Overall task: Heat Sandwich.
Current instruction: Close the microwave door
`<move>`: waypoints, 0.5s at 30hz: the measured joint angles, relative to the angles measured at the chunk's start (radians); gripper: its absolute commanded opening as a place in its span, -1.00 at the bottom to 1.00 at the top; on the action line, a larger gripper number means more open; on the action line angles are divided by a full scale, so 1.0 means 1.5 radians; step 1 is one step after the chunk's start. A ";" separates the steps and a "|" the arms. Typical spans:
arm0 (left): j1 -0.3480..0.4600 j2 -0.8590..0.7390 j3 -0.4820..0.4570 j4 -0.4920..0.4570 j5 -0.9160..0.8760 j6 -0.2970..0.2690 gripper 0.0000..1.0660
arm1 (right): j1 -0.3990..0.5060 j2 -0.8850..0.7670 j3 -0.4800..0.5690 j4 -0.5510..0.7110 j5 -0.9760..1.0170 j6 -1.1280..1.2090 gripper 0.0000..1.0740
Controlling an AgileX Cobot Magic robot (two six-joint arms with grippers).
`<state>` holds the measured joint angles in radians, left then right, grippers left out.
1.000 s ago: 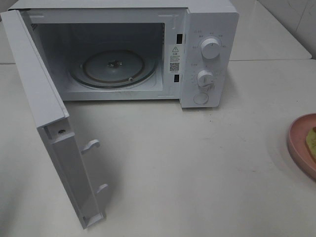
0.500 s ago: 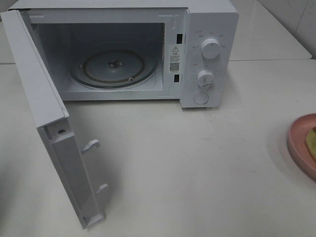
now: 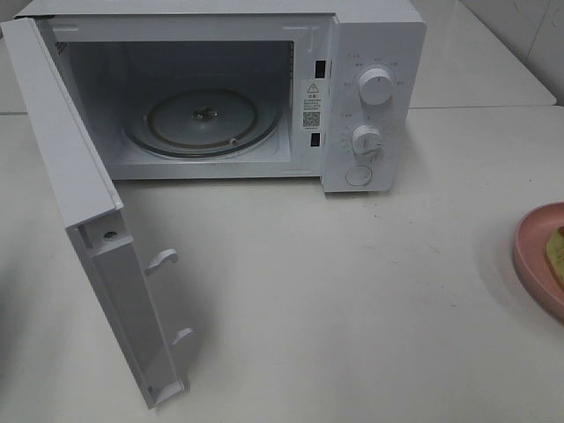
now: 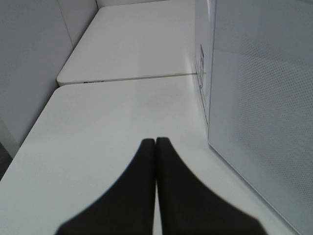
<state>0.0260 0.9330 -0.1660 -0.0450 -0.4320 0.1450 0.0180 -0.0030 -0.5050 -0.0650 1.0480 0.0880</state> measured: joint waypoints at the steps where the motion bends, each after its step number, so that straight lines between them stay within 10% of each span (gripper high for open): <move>1: 0.000 0.015 0.000 0.011 -0.011 -0.005 -0.99 | 0.000 0.000 0.000 0.000 0.000 0.000 0.42; 15: -0.041 0.201 -0.002 0.177 -0.215 -0.135 -0.99 | 0.000 0.000 0.000 0.000 0.000 0.000 0.42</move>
<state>-0.0360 1.2340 -0.1690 0.2200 -0.7550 -0.0570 0.0180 -0.0030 -0.5050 -0.0650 1.0480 0.0880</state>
